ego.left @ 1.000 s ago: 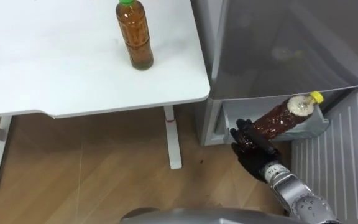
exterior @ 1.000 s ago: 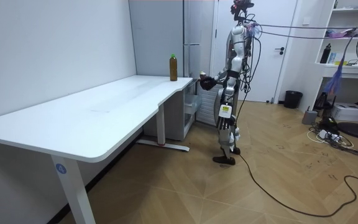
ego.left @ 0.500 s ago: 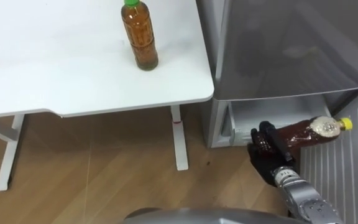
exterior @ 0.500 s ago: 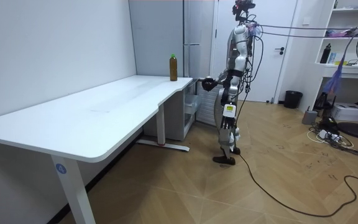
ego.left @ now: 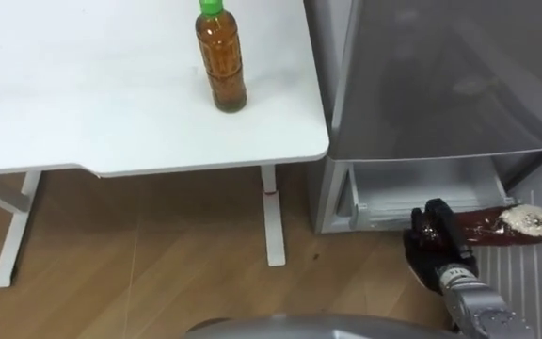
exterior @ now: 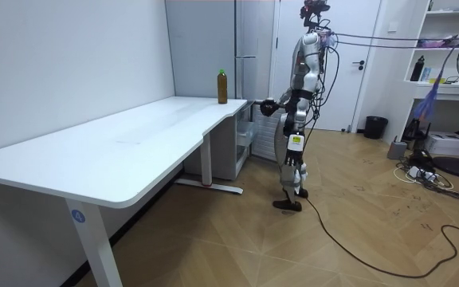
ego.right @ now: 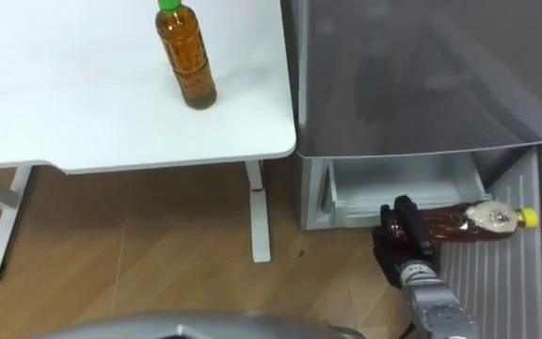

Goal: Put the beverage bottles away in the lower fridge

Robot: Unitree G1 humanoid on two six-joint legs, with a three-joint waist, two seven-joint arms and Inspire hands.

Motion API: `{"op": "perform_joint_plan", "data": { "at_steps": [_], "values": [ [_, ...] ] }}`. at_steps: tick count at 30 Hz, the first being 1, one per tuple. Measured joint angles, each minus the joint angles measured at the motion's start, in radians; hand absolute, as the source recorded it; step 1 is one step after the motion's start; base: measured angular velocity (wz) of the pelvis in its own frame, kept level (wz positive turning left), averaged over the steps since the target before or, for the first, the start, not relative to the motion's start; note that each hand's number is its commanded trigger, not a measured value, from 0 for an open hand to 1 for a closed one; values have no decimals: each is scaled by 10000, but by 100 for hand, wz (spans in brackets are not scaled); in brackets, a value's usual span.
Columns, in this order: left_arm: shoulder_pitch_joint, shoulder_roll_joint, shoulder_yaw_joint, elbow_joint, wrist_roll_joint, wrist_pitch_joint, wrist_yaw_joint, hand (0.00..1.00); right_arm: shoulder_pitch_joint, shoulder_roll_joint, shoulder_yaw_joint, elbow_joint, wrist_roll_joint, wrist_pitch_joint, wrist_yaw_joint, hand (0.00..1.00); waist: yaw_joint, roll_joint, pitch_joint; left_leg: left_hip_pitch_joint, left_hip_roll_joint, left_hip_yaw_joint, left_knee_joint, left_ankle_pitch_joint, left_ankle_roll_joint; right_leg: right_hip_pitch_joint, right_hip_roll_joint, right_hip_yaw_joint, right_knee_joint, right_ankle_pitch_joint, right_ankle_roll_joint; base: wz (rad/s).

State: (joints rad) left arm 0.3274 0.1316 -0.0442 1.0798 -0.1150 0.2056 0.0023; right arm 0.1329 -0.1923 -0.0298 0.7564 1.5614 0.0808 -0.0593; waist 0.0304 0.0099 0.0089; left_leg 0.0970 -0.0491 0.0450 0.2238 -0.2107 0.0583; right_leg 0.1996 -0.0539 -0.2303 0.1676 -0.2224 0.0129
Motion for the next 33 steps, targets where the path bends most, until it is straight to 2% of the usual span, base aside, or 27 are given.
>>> {"op": "perform_joint_plan", "data": {
  "at_steps": [4,7,9,10,12,14,15,17,20,23,27,31,33],
  "values": [
    [-101,23,16,3,4,-17,-184,0,-619,-70,-181,467,-5,17,-78,100,-45,74,15,-417,-9,-145,302,-15,18,-277,-18,-135,93,-49,-2,12],
    [-453,62,-9,24,-1,-16,-219,0,-1685,-251,-390,1304,60,33,-121,100,-69,224,5,-1070,3,-207,521,16,41,-877,-27,-232,304,-32,-16,13],
    [-694,141,-14,14,-10,-13,-269,0,-2561,-516,-404,1682,5,83,-137,100,-83,330,-48,-1576,-32,-204,551,190,65,-1558,-108,-211,652,-27,-28,0],
    [-753,201,-43,17,-13,-6,-272,0,-2845,-571,-405,1862,5,82,-132,100,-79,342,-44,-1709,-36,-205,551,225,65,-1732,-128,-209,750,-25,-34,3],
    [-1157,473,-350,130,-12,0,-267,0,-3883,-784,-412,2879,21,84,125,100,33,436,18,-2120,-19,-208,647,283,58,-2195,-138,-202,934,-12,-68,0],
    [-1410,566,-596,224,4,-25,-335,0,-4479,-898,-436,3521,-58,114,354,100,97,470,37,-2526,-19,-210,746,321,66,-2595,-175,-234,1193,-23,-86,-2],
    [-1492,604,-599,293,0,-30,-349,0,-4728,-893,-436,3725,-314,212,695,100,24,520,100,-2798,-15,-211,863,329,68,-2950,-207,-219,1448,-45,-111,-8],
    [-1839,608,-630,529,-26,-15,-358,0,-5147,-1014,-445,4266,-475,220,686,100,63,470,172,-3324,-11,-212,1120,330,68,-3545,-257,-192,1807,-84,-156,-9],
    [-2257,607,-1004,603,-68,-113,-352,0,-5425,-1228,-658,4835,-589,206,612,100,404,458,249,-4156,-2,-102,1474,361,116,-4497,-339,-47,2375,-134,-199,-9],
    [-2724,614,-1252,918,-121,-145,-364,0,-5710,-1273,-682,5144,-637,221,597,100,628,525,298,-4879,-13,-35,1624,453,153,-5307,-398,84,2798,-147,-220,-4],
    [-3259,716,-1446,1302,-122,-236,-374,0,-6353,-1274,-673,5296,-938,263,516,100,877,490,335,-5685,-156,65,1749,688,180,-6411,-779,46,3486,-318,-327,4],
    [-3373,810,-1896,1409,-137,-313,-363,0,-6806,-1270,-477,5295,-1188,290,516,100,982,479,343,-6152,-192,84,1785,812,172,-6962,-852,55,3720,-336,-357,5],
    [-3417,811,-2096,1389,-131,-394,-352,0,-7038,-1272,-464,5291,-1242,310,470,100,1041,396,373,-6435,-236,87,1873,867,160,-7319,-914,84,3901,-368,-392,5]
  ]
}}
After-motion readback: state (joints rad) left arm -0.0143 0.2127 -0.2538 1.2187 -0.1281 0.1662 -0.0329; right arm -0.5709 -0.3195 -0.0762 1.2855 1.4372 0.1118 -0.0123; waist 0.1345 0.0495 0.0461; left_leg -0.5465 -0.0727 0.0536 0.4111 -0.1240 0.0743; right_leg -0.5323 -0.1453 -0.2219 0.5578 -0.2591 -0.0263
